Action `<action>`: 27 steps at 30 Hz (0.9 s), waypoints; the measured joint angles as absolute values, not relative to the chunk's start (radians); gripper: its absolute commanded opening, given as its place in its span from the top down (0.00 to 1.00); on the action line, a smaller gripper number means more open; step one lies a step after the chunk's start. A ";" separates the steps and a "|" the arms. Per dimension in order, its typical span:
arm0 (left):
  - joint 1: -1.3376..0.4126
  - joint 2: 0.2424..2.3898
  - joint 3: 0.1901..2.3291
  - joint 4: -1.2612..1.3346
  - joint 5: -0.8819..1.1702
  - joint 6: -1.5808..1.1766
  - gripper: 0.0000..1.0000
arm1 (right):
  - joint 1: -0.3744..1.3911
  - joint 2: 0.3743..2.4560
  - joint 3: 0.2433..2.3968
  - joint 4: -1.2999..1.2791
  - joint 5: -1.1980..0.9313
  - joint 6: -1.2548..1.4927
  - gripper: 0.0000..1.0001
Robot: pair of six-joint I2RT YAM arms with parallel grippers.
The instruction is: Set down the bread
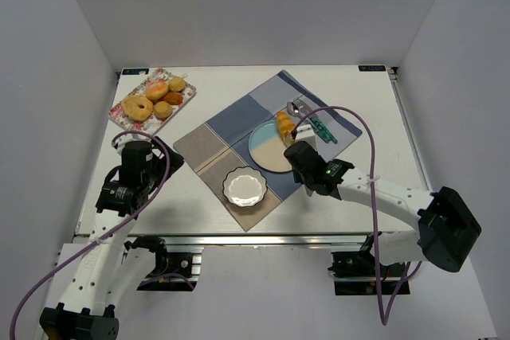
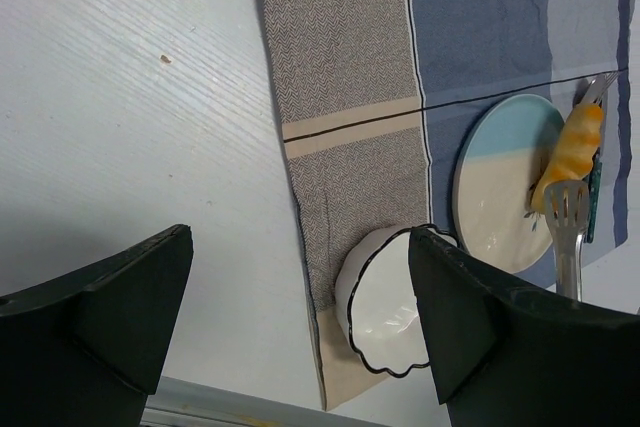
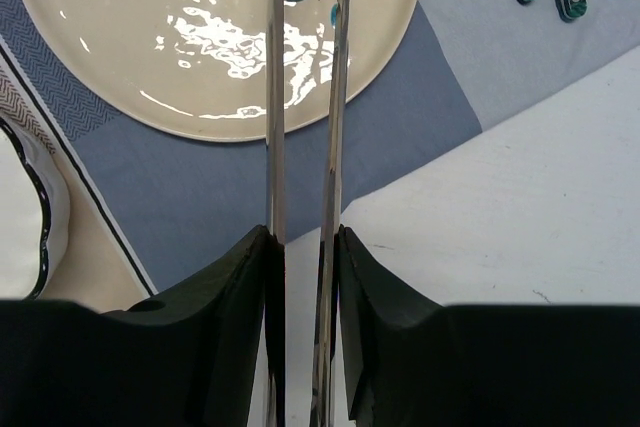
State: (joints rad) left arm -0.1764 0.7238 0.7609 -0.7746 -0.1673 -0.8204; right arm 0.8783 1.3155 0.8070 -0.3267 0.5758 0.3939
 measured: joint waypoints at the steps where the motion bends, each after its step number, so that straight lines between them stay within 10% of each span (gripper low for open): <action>1: -0.176 0.724 0.761 -0.773 -0.167 -0.820 0.02 | 0.878 1.307 0.807 -0.332 0.574 0.395 0.70; 9: -0.176 0.724 0.760 -0.754 -0.160 -0.820 0.02 | 0.878 1.206 0.807 -0.372 0.519 0.405 0.72; 27: -0.176 0.724 0.752 -0.755 -0.157 -0.820 0.02 | 0.878 1.172 0.807 -0.484 0.475 0.450 0.38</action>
State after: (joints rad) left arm -0.1764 0.7238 0.7525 -0.7551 -0.1570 -0.8204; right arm 0.8783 1.1717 0.8066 -0.4839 0.4751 0.4500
